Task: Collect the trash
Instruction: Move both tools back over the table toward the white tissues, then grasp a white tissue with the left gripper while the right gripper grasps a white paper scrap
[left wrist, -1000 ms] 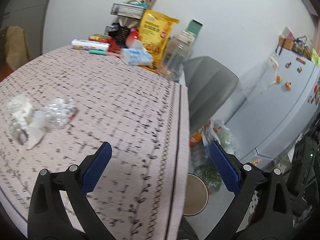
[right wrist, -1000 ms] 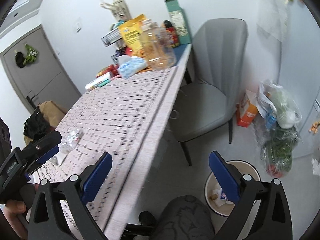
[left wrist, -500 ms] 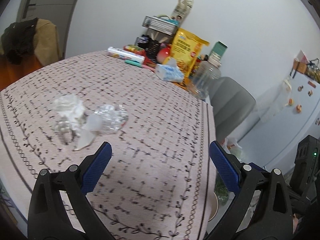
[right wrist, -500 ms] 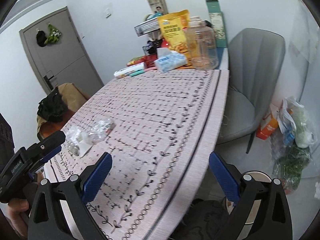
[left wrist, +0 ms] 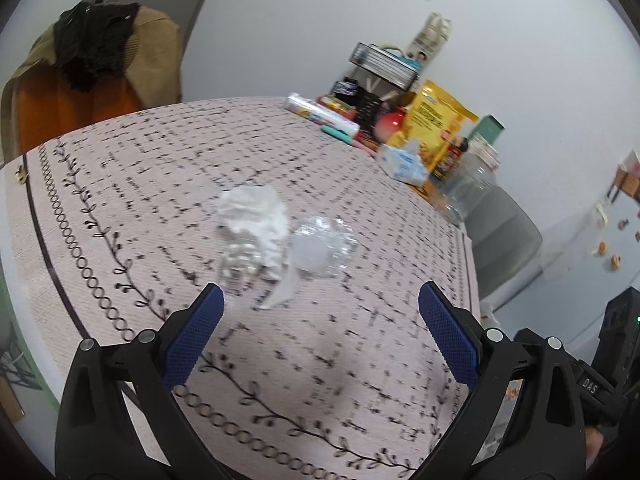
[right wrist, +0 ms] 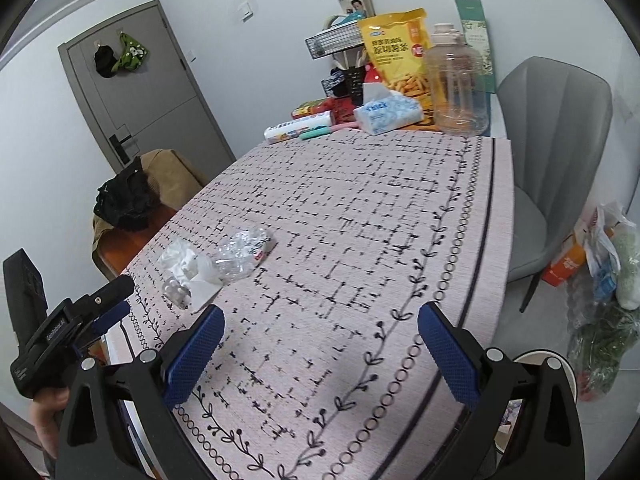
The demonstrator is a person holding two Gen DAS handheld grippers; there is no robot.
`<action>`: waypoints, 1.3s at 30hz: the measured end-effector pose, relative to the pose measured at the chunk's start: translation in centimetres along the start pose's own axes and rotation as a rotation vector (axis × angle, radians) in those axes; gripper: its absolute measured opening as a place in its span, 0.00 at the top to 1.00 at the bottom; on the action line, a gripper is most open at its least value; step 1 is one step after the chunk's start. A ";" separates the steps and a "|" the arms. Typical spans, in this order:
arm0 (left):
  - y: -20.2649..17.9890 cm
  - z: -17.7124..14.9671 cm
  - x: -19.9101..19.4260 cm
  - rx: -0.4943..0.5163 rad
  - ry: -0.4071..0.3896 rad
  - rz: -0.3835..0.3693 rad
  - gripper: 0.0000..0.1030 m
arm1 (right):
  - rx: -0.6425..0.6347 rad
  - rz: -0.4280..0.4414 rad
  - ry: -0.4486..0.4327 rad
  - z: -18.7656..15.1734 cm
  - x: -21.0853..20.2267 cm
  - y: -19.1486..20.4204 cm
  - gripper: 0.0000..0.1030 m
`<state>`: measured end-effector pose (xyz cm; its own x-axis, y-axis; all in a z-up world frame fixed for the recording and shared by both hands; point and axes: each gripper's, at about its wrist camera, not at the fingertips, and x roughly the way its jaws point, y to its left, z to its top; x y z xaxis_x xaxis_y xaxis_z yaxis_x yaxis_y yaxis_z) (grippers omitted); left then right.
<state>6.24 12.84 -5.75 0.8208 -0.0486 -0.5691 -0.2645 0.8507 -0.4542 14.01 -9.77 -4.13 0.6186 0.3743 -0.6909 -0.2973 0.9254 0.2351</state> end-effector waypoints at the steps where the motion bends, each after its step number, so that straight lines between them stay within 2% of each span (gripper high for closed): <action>1: 0.5 0.1 0.1 -0.008 0.001 0.003 0.06 | -0.003 0.005 0.003 0.0 0.4 0.3 0.08; 7: 3.0 0.6 1.4 -0.037 0.015 0.024 0.07 | -0.008 0.037 0.035 0.1 2.4 1.3 0.08; 14: 5.2 2.3 3.9 -0.099 0.050 0.027 0.13 | -0.011 0.062 0.056 0.2 4.3 2.2 0.08; 25: 6.7 5.0 8.7 -0.166 0.101 0.049 0.21 | -0.010 0.102 0.101 1.0 8.5 4.2 0.08; 28: 7.2 5.3 9.7 -0.194 0.115 0.049 0.34 | -0.004 0.112 0.112 1.0 9.1 4.6 0.08; 29: 7.3 5.3 10.0 -0.201 0.127 0.044 0.47 | -0.003 0.116 0.117 0.9 9.3 4.8 0.08; 30: 7.4 5.3 10.2 -0.205 0.134 0.047 0.67 | -0.002 0.119 0.120 0.9 9.4 4.9 0.08; 32: 7.3 5.2 9.8 -0.207 0.124 0.088 0.89 | -0.005 0.123 0.130 0.7 9.7 5.2 0.08; 36: 6.0 5.4 7.3 -0.174 0.048 0.020 0.93 | -0.024 0.134 0.142 0.4 10.3 6.2 0.08; 39: 5.2 5.9 5.3 -0.153 0.001 0.008 0.93 | -0.029 0.150 0.155 0.4 10.9 6.9 0.09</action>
<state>12.19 20.09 -7.04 0.8178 -0.0423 -0.5739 -0.3455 0.7614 -0.5485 19.00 0.73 -9.73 0.4468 0.4919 -0.7472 -0.4002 0.8569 0.3248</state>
